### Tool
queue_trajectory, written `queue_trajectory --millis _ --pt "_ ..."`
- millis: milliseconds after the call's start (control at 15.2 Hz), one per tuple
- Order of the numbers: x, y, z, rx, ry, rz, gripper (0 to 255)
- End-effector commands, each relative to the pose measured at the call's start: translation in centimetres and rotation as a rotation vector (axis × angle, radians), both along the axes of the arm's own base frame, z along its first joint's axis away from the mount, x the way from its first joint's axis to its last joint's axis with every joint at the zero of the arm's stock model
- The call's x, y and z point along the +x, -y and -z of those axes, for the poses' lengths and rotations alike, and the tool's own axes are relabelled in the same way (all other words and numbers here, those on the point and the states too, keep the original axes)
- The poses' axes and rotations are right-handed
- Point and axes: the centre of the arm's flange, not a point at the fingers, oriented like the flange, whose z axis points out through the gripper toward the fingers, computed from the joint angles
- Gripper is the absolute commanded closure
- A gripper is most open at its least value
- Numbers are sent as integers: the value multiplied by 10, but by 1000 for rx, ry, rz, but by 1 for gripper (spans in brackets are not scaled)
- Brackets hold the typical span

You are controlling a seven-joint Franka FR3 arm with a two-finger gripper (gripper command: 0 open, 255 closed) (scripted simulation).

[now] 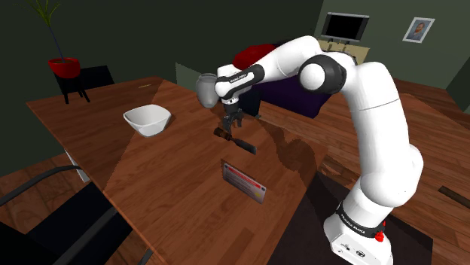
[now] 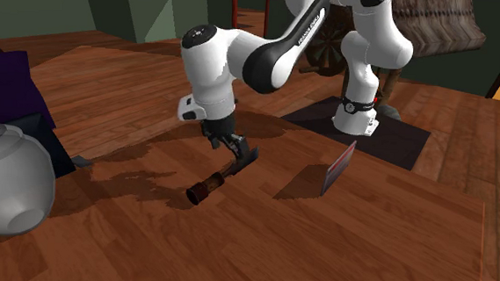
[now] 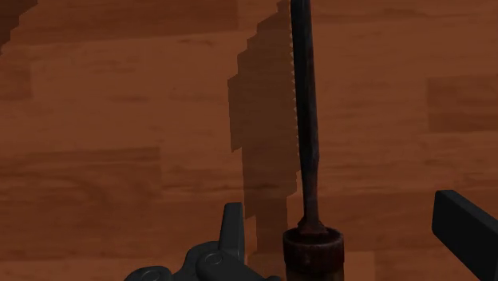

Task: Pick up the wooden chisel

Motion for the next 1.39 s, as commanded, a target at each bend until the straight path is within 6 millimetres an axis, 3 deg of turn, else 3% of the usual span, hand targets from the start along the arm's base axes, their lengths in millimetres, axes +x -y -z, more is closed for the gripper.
queue_trajectory --millis 0,528,594,1188,1320 --pt "11 1 16 -3 -5 0 0" --pt "11 1 50 -3 -5 0 0" --pt "10 1 51 -3 -5 0 255" --pt "11 1 50 -3 -5 0 255" --pt "11 1 40 -3 -5 0 255"
